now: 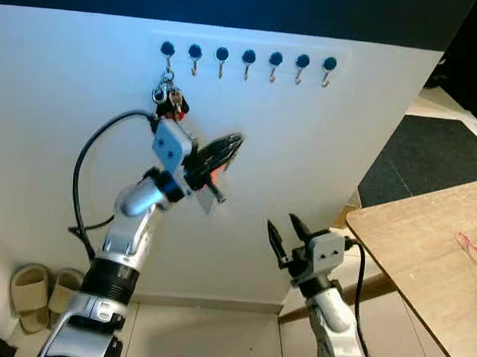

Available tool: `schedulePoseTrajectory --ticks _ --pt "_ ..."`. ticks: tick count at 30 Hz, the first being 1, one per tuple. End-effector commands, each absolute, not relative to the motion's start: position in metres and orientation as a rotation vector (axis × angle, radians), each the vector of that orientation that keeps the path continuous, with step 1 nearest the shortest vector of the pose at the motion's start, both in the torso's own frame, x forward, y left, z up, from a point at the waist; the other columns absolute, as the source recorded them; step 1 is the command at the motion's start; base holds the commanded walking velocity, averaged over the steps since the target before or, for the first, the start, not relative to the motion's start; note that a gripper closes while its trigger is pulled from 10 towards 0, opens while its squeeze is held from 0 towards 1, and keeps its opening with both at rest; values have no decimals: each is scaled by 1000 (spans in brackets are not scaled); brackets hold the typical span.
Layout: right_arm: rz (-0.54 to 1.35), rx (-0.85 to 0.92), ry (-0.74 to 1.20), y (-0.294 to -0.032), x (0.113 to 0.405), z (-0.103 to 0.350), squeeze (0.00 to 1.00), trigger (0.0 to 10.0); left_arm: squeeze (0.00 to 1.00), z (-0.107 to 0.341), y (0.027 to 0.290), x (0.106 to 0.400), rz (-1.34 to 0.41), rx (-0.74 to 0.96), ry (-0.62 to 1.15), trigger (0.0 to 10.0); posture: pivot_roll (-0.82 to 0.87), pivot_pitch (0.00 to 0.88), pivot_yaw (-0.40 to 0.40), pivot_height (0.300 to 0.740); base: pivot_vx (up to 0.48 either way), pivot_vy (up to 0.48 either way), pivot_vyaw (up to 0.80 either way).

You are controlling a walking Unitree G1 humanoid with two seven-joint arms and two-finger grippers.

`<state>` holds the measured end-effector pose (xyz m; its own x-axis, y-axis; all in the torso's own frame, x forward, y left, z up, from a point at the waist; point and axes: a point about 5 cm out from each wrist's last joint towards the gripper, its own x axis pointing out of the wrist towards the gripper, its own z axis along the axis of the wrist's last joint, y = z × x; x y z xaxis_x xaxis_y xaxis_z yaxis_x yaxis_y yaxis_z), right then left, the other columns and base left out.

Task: Hang keys on a hook

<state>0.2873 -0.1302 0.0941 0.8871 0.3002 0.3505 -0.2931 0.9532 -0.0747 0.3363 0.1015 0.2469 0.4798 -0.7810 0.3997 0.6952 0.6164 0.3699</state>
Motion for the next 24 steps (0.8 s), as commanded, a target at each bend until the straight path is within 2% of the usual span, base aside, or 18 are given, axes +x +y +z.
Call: schedulePoseTrajectory --ticks 1,7,11,16,19,20,24 --pt "292 -3 -398 -131 288 100 0 10000 0 248 103 339 -912 184 -551 10000 55 60 -47 740 0 0 0" --pt "333 35 -488 -119 294 127 0 10000 0 263 95 342 -955 176 -555 10000 52 60 -45 740 0 0 0" --pt "385 52 -535 -108 295 145 0 10000 0 262 87 335 -1057 185 -526 10000 53 59 -50 740 0 0 0" --pt "415 50 -520 -104 295 143 0 10000 0 252 90 336 -1043 228 -470 10000 54 58 -54 740 0 0 0" --pt "441 24 -391 -105 290 114 0 10000 0 214 108 344 -948 321 -268 10000 50 57 -53 740 0 0 0" --pt "441 24 -391 -105 290 114 0 10000 0 214 108 344 -948 321 -268 10000 50 57 -53 740 0 0 0" --pt "405 -6 -117 -122 272 53 0 10000 0 114 146 319 -893 345 146 10000 48 56 -56 740 0 0 0"
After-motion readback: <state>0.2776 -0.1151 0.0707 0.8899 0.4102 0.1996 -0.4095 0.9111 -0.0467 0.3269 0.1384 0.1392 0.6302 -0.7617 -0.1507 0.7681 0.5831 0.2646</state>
